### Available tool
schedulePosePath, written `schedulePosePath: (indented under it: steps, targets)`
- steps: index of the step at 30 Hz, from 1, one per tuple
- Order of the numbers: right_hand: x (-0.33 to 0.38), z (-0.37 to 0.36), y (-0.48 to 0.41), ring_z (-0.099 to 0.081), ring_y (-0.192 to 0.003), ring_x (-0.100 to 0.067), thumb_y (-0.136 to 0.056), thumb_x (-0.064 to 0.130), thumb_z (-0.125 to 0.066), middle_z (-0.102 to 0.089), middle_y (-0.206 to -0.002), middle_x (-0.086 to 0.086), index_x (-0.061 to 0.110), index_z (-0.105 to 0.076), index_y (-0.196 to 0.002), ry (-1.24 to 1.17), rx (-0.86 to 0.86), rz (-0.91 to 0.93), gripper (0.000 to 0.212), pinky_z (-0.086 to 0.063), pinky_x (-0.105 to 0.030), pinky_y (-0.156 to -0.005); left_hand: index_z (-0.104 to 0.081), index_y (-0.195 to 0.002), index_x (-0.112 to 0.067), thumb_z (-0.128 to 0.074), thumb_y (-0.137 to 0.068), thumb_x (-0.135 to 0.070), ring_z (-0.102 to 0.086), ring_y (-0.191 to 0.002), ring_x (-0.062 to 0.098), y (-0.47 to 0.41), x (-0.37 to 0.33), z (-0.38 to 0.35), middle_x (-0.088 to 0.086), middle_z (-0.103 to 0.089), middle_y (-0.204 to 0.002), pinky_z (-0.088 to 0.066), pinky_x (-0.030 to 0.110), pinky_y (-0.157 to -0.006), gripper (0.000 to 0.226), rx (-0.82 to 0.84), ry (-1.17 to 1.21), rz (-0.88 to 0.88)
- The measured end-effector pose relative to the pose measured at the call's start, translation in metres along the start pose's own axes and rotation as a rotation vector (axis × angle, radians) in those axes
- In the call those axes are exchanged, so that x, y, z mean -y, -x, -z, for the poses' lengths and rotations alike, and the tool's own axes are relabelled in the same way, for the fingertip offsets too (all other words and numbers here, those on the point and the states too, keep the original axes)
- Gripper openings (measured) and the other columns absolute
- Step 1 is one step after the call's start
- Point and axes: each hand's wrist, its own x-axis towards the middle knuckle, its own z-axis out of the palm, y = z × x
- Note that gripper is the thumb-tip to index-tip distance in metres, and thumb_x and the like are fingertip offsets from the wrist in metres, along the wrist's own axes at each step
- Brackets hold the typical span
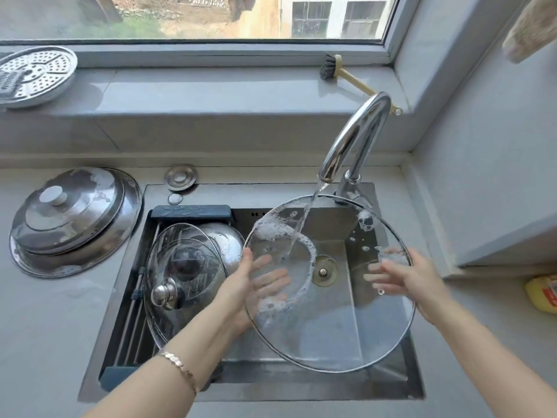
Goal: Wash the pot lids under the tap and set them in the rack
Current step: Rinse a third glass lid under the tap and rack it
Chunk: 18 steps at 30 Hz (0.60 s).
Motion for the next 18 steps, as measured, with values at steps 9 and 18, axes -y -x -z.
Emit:
schedulePosePath:
  steps: [9,18]
  targets:
    - [-0.014,-0.102,-0.018,0.023,-0.139,-0.013,-0.083,0.066,0.001,0.018,-0.154,-0.004,0.009,0.009,-0.146,1.146,-0.025,0.683,0.085,0.02,-0.029,-0.113,-0.06,-0.104,-0.014,-0.034,-0.095,-0.047,-0.072,-0.07,0.022,0.011,0.002,-0.026,0.018,-0.07,-0.091,-0.059,0.031,-0.055,0.043,-0.067,-0.156,-0.213]
    - [-0.007,-0.11,-0.021,0.017,-0.142,-0.023,-0.081,0.068,0.011,0.023,-0.149,-0.007,0.015,0.014,-0.146,1.227,0.134,0.857,0.084,0.016,-0.029,-0.113,-0.064,-0.095,-0.012,-0.04,-0.094,-0.044,-0.072,-0.073,0.03,0.024,-0.013,-0.028,0.023,-0.071,-0.089,-0.06,0.038,-0.064,0.041,-0.139,-0.225,-0.244]
